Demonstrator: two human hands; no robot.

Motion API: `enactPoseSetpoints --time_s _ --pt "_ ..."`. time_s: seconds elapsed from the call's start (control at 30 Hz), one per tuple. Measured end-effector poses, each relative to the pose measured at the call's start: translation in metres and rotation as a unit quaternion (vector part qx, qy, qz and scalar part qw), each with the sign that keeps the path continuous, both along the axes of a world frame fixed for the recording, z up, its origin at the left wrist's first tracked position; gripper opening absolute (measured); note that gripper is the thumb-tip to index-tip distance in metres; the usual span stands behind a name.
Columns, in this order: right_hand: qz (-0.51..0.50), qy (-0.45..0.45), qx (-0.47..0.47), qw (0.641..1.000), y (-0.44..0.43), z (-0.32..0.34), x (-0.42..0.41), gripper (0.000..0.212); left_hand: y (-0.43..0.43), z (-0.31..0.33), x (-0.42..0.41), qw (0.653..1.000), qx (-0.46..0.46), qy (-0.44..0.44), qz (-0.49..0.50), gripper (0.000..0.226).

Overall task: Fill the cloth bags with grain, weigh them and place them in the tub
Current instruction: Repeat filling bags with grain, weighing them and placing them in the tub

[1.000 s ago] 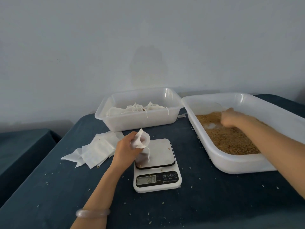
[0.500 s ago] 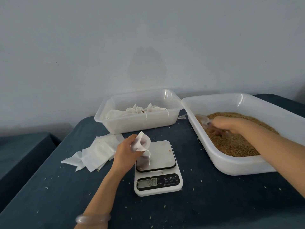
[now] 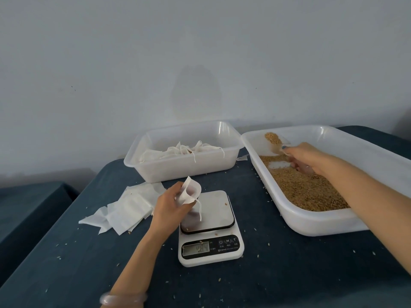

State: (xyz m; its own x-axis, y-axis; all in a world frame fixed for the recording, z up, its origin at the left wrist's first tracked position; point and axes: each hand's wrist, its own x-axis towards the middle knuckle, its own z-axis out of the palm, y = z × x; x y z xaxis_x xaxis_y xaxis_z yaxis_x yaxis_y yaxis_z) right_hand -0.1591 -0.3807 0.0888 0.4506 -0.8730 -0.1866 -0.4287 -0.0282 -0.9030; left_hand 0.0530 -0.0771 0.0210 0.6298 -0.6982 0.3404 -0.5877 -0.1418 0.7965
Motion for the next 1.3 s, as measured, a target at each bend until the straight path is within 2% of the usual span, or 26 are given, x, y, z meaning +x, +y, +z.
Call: enactPoseSetpoints --time_s 0.1,0.2,0.33,0.4,0.53,0.77,1.1,1.17,1.27,1.3 --pt "0.016 0.028 -0.100 0.994 0.005 0.006 0.000 0.030 0.000 0.001 -0.001 1.000 0.006 0.004 0.001 0.032" --pt "0.059 0.037 -0.205 0.976 0.011 0.011 0.000 0.028 0.001 0.004 -0.005 1.000 -0.006 0.027 -0.006 0.019" --pt "0.149 -0.004 -0.247 0.957 0.029 0.018 0.004 0.024 0.002 0.005 -0.009 0.999 -0.011 0.031 -0.022 0.040" --pt "0.198 -0.014 -0.276 0.940 0.038 0.020 0.005 0.026 0.000 0.005 -0.010 0.999 -0.005 0.022 -0.026 0.042" --pt "0.251 0.022 -0.364 0.897 0.050 0.021 0.009 0.028 -0.002 0.003 -0.008 1.000 0.007 0.011 -0.005 0.038" --pt "0.278 0.037 -0.433 0.857 0.058 0.017 0.016 0.028 -0.003 -0.003 0.004 0.998 0.025 -0.011 0.050 0.014" --pt "0.280 0.067 -0.496 0.819 0.058 0.015 0.017 0.029 -0.004 -0.003 0.003 0.999 0.019 -0.014 0.047 0.016" --pt "0.281 0.072 -0.503 0.814 0.059 0.017 0.017 0.029 -0.005 -0.002 0.000 0.999 0.021 -0.026 0.042 0.025" --pt "0.286 0.075 -0.530 0.795 0.063 0.020 0.017 0.028 -0.005 -0.002 -0.001 0.998 0.027 -0.054 0.035 0.021" --pt "0.287 0.077 -0.542 0.786 0.064 0.022 0.018 0.027 -0.005 -0.002 -0.002 0.997 0.028 -0.067 0.033 0.027"
